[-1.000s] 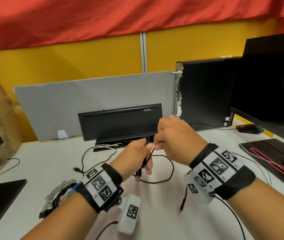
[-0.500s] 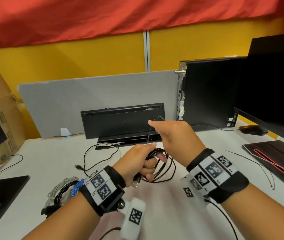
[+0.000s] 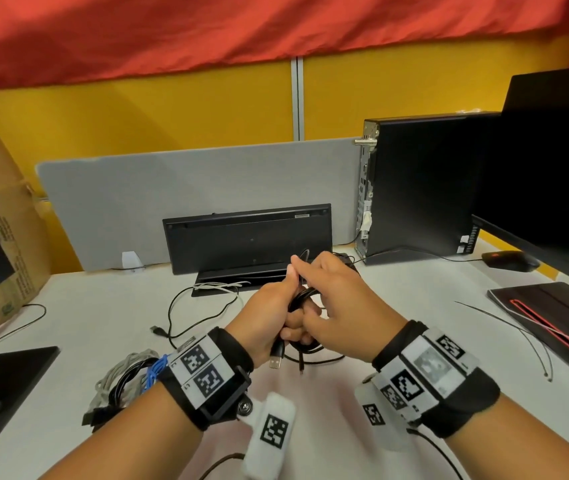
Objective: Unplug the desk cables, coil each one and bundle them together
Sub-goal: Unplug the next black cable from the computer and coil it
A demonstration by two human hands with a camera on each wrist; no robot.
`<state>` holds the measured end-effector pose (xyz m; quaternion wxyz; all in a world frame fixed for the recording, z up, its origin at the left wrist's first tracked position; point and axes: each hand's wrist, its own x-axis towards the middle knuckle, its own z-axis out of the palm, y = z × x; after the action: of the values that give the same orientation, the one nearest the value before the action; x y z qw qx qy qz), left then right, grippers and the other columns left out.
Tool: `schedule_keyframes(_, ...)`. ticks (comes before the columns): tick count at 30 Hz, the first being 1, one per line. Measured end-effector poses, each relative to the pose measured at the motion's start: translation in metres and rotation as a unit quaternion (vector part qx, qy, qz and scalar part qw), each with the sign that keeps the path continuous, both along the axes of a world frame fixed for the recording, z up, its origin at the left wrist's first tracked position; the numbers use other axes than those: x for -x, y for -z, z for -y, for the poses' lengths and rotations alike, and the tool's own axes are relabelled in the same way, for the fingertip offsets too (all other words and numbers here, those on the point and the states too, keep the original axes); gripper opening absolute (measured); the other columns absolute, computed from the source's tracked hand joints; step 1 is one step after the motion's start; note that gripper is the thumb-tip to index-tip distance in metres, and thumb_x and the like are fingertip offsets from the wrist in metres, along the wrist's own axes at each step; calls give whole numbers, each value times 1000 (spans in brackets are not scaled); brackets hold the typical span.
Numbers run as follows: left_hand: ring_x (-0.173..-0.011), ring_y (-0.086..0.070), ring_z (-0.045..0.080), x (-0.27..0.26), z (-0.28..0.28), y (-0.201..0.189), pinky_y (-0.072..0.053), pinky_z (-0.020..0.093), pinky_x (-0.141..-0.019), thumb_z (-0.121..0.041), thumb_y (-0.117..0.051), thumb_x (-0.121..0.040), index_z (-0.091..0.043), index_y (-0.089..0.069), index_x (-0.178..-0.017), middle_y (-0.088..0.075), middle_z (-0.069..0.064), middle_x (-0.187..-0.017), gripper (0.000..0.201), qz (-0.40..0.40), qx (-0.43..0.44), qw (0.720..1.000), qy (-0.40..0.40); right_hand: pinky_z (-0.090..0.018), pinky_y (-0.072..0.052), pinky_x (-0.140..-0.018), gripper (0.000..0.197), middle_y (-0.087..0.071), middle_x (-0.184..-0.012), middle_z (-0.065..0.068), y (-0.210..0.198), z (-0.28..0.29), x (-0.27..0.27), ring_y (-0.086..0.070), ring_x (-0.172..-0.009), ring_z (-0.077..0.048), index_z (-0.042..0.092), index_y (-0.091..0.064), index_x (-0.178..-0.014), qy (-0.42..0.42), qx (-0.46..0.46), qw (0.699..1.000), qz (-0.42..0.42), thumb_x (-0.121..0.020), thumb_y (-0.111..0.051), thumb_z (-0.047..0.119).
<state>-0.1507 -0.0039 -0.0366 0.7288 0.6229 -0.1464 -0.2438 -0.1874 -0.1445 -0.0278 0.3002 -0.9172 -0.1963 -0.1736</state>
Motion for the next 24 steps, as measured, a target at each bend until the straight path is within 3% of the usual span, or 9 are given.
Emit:
schedule_keyframes(4, -36, -24, 13, 1, -2, -2, -43, 27, -49, -57, -28, -100, -11, -63, -63, -29, -2, -42, 68, 28, -62, 998, 15, -7, -42, -62, 60, -31, -92, 16, -1, -2, 1, -45, -80, 3, 26, -41, -142, 15, 7, 1000, -22, -85, -56, 15)
schedule_keyframes(6, -38, -21, 14, 2, -3, -4, -42, 27, -48, -58, -27, -100, -4, -59, -71, -25, -2, -43, 68, 32, -82, 996, 24, -8, -40, -60, 58, -31, -93, 15, -2, -1, 3, -43, -78, 1, 28, -44, -138, 17, 13, 999, -35, -84, -59, 16)
schedule_keyframes(9, -41, -17, 14, 6, -3, -8, -36, 24, -45, -54, -28, -101, -8, -51, -83, -22, -2, -47, 55, 39, -112, 993, 29, -14, -38, -60, 31, -32, -95, 7, -2, -4, 8, -45, -78, -9, 21, -56, -114, 24, 46, 998, -47, -84, -57, 11)
schedule_keyframes(12, -44, -19, 13, 8, 1, -13, -33, 24, -45, -45, -31, -103, -13, -44, -75, -24, 0, -52, 45, 73, -152, 986, -6, -25, -47, -70, 10, -34, -98, 2, -2, -8, 10, -50, -80, -19, 14, -55, -94, 45, 74, 996, -30, -88, -54, 6)
schedule_keyframes(16, -41, -26, 13, 5, 6, -19, -33, 22, -41, -25, -31, -98, -9, -44, -84, -29, 3, -52, 26, 88, -160, 979, -86, -31, -49, -74, 9, -35, -101, 0, -3, -12, 6, -52, -79, -21, 10, -61, -93, 101, 83, 991, 17, -93, -52, 6)
schedule_keyframes(19, -37, -28, 12, 0, 10, -24, -32, 20, -38, -13, -32, -92, -7, -50, -83, -33, 0, -45, 21, 136, -172, 970, -108, -22, -43, -67, 12, -36, -95, 0, -1, -12, 2, -48, -76, -19, 5, -62, -83, 119, 57, 989, 68, -90, -54, 1)
schedule_keyframes(21, -38, -32, 12, -5, 12, -27, -33, 19, -38, -5, -37, -90, -6, -50, -72, -35, -4, -43, 22, 187, -208, 953, -120, -15, -37, -64, 13, -37, -91, 0, -1, -9, -1, -44, -75, -16, 3, -64, -78, 123, 32, 988, 86, -88, -57, -2)
schedule_keyframes(24, -41, -32, 12, -10, 11, -30, -30, 23, -40, -8, -41, -90, -12, -44, -60, -36, -4, -47, 30, 203, -206, 949, -125, -10, -35, -67, 3, -39, -90, 2, -1, -3, -3, -44, -78, -13, 7, -69, -80, 120, -8, 989, 83, -82, -72, 6)
